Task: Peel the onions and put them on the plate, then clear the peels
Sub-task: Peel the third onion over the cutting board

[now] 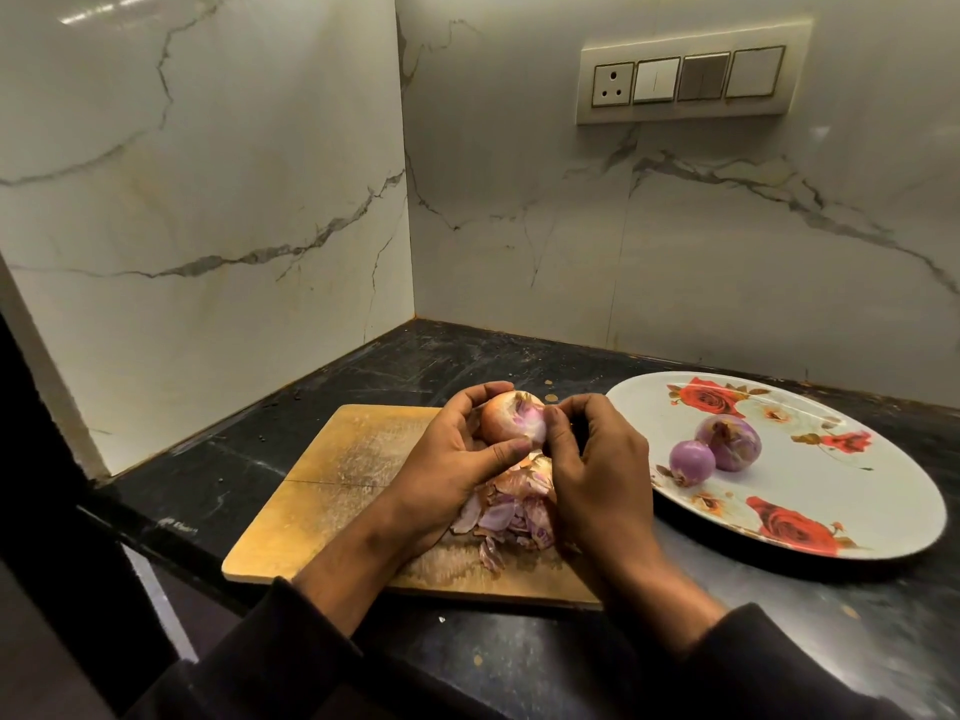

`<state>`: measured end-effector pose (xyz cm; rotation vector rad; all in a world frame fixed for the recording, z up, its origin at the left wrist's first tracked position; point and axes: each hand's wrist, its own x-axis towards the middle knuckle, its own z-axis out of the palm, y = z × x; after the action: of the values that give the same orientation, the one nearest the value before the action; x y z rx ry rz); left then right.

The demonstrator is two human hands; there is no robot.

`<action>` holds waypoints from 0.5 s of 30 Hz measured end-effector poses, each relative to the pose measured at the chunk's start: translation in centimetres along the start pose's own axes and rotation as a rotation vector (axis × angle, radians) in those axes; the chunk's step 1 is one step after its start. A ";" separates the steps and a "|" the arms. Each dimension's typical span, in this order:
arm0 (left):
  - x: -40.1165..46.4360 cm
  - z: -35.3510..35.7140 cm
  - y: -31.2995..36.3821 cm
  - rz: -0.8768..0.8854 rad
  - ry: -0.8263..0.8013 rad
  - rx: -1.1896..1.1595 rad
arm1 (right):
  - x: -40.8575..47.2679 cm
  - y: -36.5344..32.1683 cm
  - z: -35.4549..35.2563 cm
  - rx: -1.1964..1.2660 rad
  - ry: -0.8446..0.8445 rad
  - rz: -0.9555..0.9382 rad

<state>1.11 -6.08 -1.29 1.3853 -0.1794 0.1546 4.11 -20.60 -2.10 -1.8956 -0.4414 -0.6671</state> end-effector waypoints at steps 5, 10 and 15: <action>0.1 0.0 0.1 -0.015 -0.016 -0.053 | 0.2 0.3 0.1 0.136 -0.005 0.111; 0.2 -0.2 0.0 -0.020 -0.031 -0.073 | 0.5 0.9 0.4 0.343 -0.034 0.324; 0.2 -0.2 0.2 -0.019 -0.020 -0.066 | 0.5 0.9 0.3 0.592 -0.121 0.485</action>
<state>1.29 -5.84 -1.13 1.3228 -0.1861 0.1183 5.08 -20.67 -2.48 -1.3965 -0.2054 -0.0774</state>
